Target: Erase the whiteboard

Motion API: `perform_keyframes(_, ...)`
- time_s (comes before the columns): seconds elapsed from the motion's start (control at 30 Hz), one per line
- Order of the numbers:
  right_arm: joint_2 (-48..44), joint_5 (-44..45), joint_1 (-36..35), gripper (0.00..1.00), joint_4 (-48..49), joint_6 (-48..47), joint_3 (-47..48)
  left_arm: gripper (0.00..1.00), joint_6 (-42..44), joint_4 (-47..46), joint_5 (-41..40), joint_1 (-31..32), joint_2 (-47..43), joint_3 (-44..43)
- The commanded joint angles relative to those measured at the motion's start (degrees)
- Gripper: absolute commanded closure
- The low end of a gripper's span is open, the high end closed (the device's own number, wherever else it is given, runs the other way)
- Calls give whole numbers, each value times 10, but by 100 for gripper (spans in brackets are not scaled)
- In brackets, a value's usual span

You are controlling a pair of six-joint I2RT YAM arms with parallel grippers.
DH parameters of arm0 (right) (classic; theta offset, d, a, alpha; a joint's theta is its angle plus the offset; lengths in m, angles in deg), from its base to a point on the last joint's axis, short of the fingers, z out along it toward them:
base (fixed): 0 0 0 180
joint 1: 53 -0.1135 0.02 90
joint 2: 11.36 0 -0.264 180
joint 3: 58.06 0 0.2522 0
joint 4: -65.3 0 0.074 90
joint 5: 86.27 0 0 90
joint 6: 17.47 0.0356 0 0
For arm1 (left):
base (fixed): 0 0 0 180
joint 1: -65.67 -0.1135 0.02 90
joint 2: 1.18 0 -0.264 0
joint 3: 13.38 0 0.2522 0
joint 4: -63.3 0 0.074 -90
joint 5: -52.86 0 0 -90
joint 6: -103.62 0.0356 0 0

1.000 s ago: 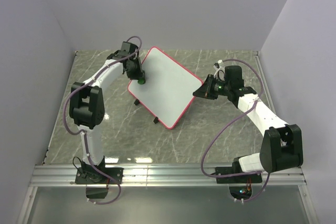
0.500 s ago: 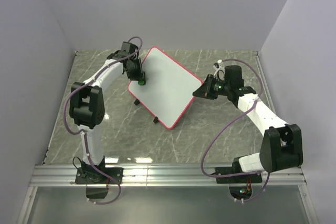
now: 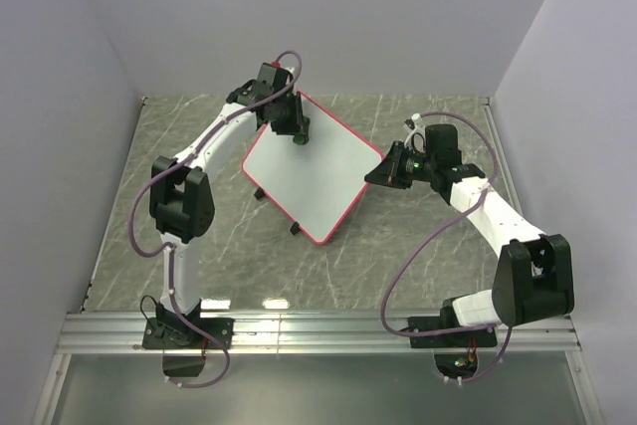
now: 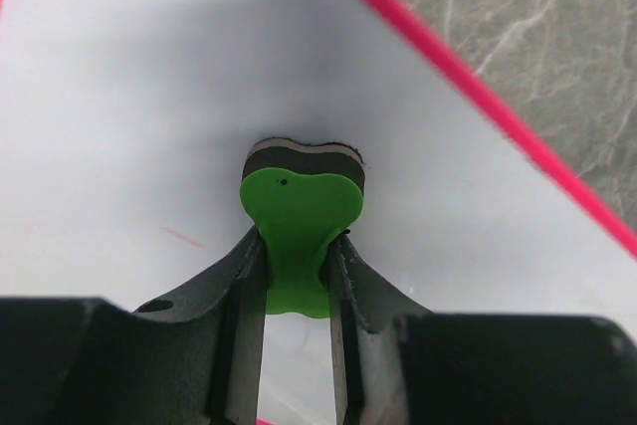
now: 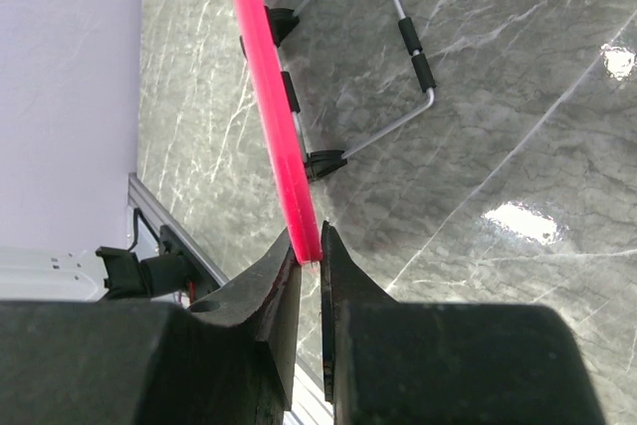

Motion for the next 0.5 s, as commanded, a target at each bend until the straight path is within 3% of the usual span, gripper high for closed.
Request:
perform_keyframes(0.0,-3,18,-5,100,-1,-20,15,100,15,4,-20,-14,-21,32)
perform_keyframes(0.17,-1,14,-6,100,0,-20,14,100,7,-12,-35,-49,-33,102)
perform_keyframes(0.47,-1,13,-6,100,-7,-25,21,100,11,7,-56,-90,-14,124)
